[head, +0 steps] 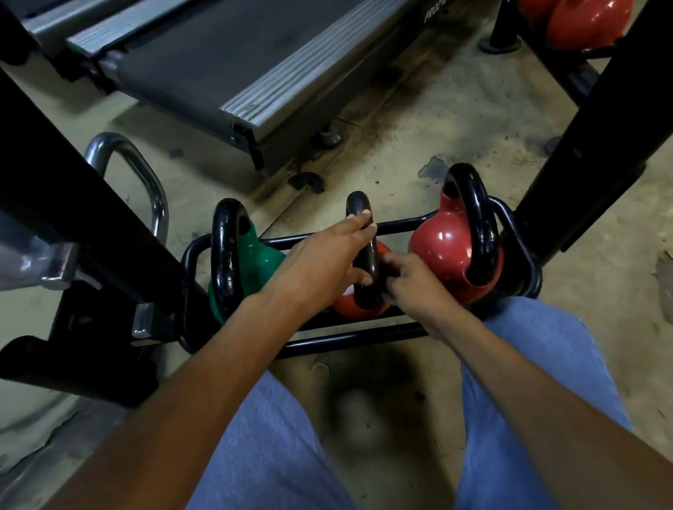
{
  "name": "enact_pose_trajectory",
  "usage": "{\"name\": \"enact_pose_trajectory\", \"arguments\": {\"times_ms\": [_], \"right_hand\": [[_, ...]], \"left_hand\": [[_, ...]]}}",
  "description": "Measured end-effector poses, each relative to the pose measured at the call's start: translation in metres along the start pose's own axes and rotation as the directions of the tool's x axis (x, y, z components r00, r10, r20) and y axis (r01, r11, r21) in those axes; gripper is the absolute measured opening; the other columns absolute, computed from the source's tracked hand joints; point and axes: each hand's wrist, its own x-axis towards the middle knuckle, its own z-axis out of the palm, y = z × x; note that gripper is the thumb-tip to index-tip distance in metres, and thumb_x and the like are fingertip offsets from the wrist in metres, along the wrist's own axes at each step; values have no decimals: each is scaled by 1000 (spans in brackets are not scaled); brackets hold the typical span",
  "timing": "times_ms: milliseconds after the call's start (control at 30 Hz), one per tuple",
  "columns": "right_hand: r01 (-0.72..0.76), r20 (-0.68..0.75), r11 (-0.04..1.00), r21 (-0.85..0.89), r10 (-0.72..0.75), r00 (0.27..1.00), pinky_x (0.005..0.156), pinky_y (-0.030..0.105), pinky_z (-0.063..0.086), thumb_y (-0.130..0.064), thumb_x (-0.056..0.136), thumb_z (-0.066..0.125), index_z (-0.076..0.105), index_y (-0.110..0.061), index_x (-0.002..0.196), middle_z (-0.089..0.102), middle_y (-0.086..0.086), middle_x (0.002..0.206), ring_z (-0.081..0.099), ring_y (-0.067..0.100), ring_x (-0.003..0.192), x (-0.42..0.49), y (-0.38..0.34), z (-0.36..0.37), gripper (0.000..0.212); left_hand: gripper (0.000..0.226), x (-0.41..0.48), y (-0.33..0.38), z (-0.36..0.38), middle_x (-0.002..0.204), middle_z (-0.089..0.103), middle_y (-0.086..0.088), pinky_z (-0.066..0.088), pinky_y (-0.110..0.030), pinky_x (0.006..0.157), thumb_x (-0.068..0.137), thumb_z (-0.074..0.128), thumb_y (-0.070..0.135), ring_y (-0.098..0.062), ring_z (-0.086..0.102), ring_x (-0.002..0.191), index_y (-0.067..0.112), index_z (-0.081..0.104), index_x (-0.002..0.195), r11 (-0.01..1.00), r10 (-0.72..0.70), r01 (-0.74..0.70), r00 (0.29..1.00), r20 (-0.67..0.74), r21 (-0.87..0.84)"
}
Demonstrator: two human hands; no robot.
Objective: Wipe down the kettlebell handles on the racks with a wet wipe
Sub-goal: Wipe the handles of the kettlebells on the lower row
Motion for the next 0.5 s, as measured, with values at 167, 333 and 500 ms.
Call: {"name": "enact_pose_trajectory", "arguments": {"times_ms": [167, 333, 500], "right_hand": [[38, -60, 999, 28, -36, 998, 62, 24, 52, 0, 101, 51, 69, -19, 112, 70, 5, 88, 64, 11, 71, -19, 11, 1, 28], [0, -235, 955, 296, 73, 969, 92, 29, 56, -3, 96, 63, 64, -25, 122, 71, -6, 115, 68, 5, 107, -43, 22, 28, 34], [-31, -267, 936, 350, 131, 955, 91, 37, 59, 0, 98, 57, 71, -20, 114, 76, 4, 105, 72, 20, 100, -37, 13, 26, 28]], "left_hand": [[78, 0, -1, 3, 166, 17, 9, 30, -45, 120, 89, 72, 28, -14, 23, 150, 25, 32, 156, 1000, -15, 15, 1000, -3, -24], [78, 0, -1, 4, 166, 16, 11, 31, -47, 119, 90, 71, 27, -13, 22, 151, 26, 31, 156, 999, -26, 26, 1000, 7, -28], [76, -5, 0, 4, 166, 15, 10, 33, -47, 118, 92, 69, 27, -16, 26, 150, 25, 30, 157, 1000, -20, 19, 1000, -12, -14]]}}
